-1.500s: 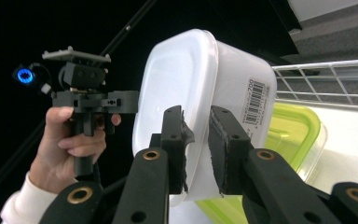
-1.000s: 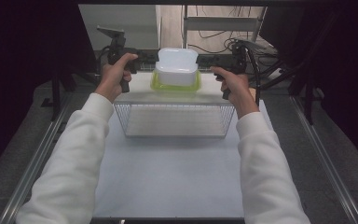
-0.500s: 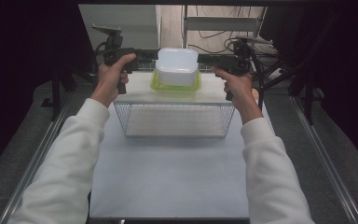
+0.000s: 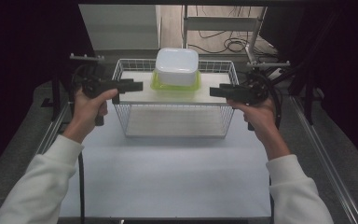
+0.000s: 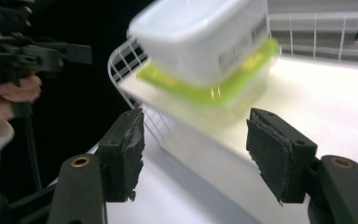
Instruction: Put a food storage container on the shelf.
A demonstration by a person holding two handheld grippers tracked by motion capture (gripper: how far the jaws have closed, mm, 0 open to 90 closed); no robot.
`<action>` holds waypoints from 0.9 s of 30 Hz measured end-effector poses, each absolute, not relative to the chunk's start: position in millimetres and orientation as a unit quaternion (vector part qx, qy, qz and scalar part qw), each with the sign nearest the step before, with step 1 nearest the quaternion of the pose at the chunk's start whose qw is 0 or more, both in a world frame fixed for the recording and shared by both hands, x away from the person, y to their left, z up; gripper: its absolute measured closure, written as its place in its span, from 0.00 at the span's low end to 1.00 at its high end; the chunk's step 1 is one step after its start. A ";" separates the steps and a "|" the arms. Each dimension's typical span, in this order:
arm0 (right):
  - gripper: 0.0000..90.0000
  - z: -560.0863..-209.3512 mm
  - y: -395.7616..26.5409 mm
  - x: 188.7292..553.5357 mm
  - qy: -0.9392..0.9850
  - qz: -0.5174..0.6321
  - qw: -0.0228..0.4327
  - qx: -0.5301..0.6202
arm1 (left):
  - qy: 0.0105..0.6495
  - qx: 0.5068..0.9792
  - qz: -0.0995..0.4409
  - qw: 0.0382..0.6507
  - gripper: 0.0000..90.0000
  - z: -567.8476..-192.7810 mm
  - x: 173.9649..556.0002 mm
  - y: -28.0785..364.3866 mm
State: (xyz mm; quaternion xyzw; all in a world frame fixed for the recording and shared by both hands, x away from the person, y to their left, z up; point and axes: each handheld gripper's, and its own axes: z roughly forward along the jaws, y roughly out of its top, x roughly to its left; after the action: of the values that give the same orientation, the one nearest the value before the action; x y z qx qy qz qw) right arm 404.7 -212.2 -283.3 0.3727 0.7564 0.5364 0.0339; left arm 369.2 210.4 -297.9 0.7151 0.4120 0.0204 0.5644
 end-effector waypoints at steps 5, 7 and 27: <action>0.39 -299.7 -219.7 381.5 0.774 0.517 0.041 0.363 | 0.393 0.737 0.028 0.548 0.38 -322.3 340.5 206.2; 0.39 -306.2 -221.9 374.8 0.779 0.511 0.043 0.361 | 0.389 0.745 0.028 0.542 0.38 -332.6 331.4 205.2; 0.40 -406.8 -233.6 318.4 0.835 0.410 0.015 0.368 | 0.398 0.793 0.017 0.460 0.38 -435.2 282.8 193.7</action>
State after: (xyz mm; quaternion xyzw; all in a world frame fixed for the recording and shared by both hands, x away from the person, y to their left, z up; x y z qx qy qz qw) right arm 318.4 -233.6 -406.8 0.3676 0.8348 0.4095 0.0151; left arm 282.8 193.7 -435.2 0.7934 0.3984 0.0165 0.4599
